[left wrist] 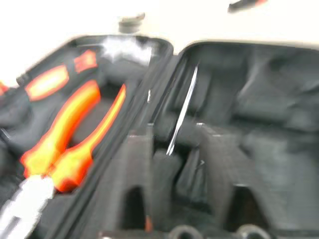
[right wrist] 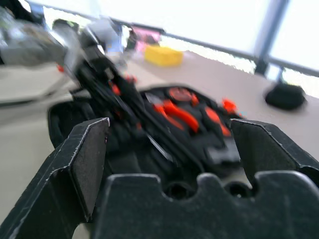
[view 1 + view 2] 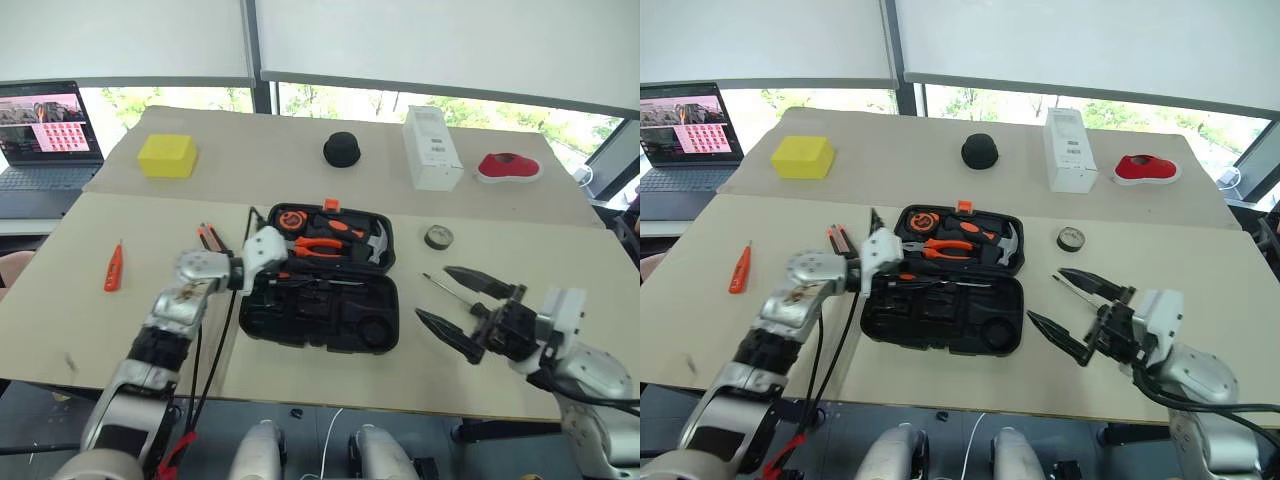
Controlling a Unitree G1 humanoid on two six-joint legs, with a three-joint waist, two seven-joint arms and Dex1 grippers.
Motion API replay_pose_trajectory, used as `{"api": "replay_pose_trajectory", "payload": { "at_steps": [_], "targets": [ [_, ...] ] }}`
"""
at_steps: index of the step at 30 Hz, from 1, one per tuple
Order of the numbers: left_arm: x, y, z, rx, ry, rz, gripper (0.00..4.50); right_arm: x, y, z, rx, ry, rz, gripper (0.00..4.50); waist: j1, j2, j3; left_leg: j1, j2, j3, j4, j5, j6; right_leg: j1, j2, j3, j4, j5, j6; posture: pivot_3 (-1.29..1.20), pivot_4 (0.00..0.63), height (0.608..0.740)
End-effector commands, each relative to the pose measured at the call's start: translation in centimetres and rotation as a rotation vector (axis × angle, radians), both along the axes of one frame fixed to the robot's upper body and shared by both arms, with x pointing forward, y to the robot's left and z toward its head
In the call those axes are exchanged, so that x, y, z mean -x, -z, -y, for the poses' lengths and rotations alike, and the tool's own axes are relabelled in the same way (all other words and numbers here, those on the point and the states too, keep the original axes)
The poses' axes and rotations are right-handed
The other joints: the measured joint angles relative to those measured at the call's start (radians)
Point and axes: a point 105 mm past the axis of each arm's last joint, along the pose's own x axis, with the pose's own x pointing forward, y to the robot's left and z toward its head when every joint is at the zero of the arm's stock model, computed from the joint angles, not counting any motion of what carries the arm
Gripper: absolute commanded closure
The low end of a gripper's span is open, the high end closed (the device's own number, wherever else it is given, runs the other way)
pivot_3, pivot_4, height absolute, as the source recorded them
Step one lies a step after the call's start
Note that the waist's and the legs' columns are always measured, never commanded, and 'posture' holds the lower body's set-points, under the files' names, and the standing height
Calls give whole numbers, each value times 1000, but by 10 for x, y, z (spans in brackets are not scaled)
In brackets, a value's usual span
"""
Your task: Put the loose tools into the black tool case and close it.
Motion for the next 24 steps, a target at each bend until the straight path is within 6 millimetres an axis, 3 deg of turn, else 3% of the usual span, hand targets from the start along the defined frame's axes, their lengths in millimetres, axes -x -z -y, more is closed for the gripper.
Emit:
{"api": "replay_pose_trajectory", "payload": {
  "at_steps": [1,3,5,8,11,14,19,24],
  "targets": [
    [32,-25,-34,51,42,11,1211,14,0,33,48,110,9,0,-3,1,0,1,0,0,-1,0,0,1,0,0,0,0,0,0,150,740],
    [52,-15,-63,41,-1,-30,483,28,19,58,90,190,-53,0,-9,4,-2,2,0,0,-1,0,0,2,0,0,-1,0,0,0,150,740],
    [65,-9,-84,63,-45,-53,50,39,33,75,124,236,-105,0,-12,7,-3,6,-1,0,-3,-1,2,6,-2,1,-3,-1,1,0,150,740],
    [78,0,-110,95,-142,-73,50,53,49,97,146,304,-171,0,-8,6,-2,12,0,3,-4,-2,2,11,-4,0,-4,-4,0,0,150,740],
    [92,16,-121,43,-175,-71,50,64,63,104,157,319,-232,0,-9,7,-2,15,2,1,-3,-2,2,13,-5,1,-4,-7,-6,0,150,740],
    [104,15,-107,62,-127,-50,50,60,65,101,153,312,-237,0,-10,7,-2,18,2,1,-5,-2,2,15,-6,2,-4,-8,-7,0,150,740],
    [112,-3,-72,171,-21,-55,50,18,39,104,233,278,-198,0,-17,7,-2,19,2,3,-6,-2,2,15,-7,5,-4,-7,-7,0,150,740],
    [116,-9,-48,190,65,-76,50,-13,50,105,298,253,-400,0,-18,9,-3,19,0,4,-7,-2,2,14,-4,5,-4,-5,-3,0,150,740]
  ]
}}
